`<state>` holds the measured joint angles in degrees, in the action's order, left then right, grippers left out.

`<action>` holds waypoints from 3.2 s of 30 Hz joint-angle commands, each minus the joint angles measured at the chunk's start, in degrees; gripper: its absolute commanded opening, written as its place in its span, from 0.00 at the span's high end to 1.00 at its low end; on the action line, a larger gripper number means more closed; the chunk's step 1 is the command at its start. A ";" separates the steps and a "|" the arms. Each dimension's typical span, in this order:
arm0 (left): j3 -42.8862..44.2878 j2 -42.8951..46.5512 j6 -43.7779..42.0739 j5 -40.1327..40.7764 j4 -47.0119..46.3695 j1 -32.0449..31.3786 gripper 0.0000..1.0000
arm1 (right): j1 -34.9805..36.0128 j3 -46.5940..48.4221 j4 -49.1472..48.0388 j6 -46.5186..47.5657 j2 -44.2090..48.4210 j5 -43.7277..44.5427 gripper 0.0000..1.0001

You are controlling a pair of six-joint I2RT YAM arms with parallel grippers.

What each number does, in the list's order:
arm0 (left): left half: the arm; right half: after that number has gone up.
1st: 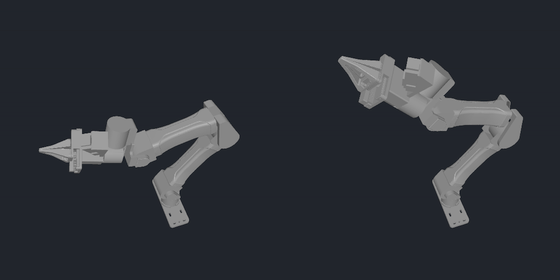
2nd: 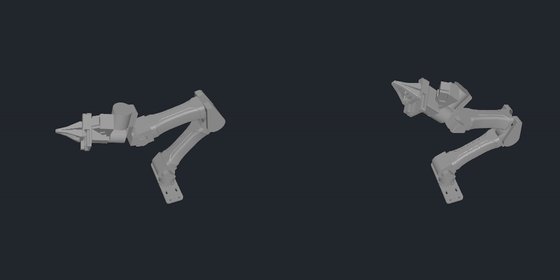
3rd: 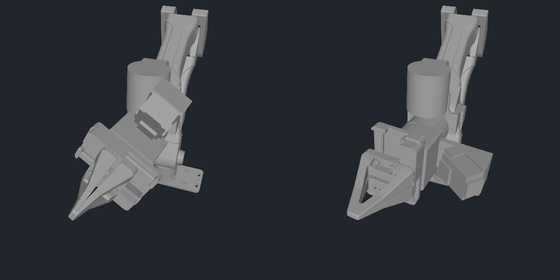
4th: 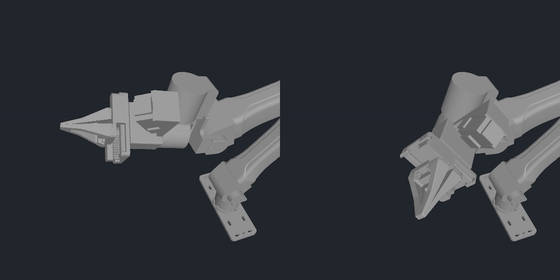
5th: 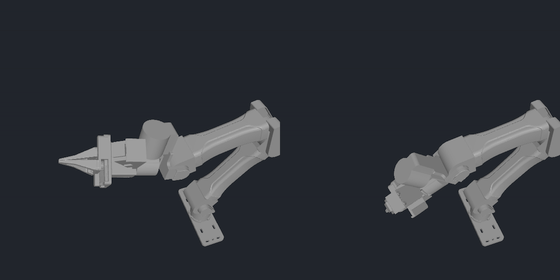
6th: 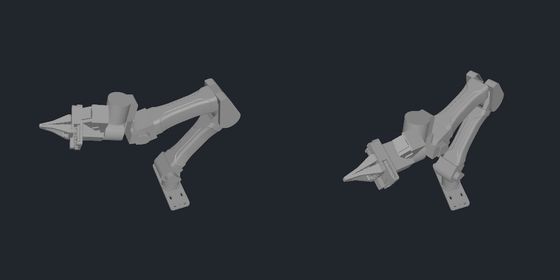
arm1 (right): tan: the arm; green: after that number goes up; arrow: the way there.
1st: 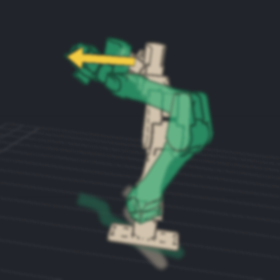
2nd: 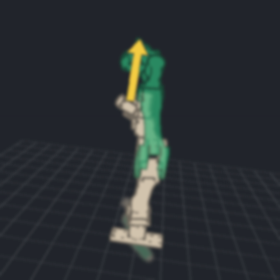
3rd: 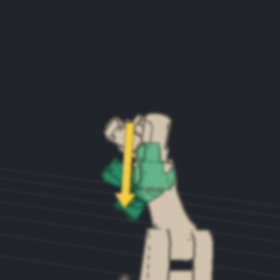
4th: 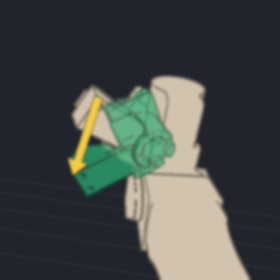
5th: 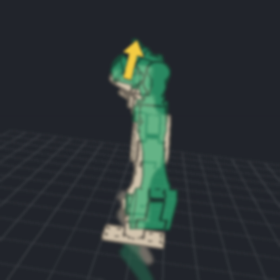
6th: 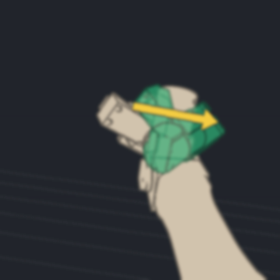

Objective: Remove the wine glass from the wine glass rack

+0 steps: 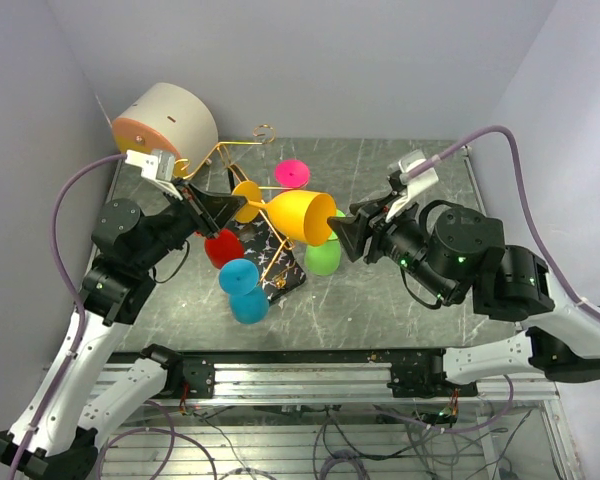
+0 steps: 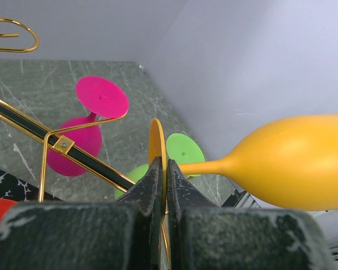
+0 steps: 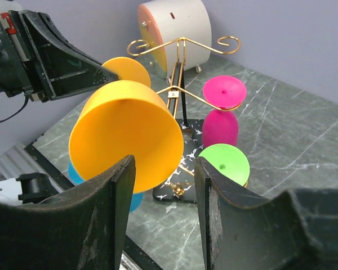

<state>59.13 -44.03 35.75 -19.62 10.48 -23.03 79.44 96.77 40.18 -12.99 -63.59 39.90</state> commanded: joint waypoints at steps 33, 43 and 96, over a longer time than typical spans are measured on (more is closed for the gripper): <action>11.15 -4.39 -10.13 26.40 14.58 0.09 0.45 | -42.52 29.34 1.18 4.69 -25.92 -25.29 1.00; 5.06 -0.38 -16.96 37.94 13.54 0.10 0.47 | -81.21 42.15 14.85 -9.27 -49.47 -43.15 1.00; -7.84 12.01 -14.57 49.47 17.13 0.09 0.27 | -83.67 29.75 20.16 -8.78 -49.30 -36.63 0.68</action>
<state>51.03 -32.21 20.25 28.05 27.77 -22.72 -4.49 124.90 63.07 -20.86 -121.84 5.72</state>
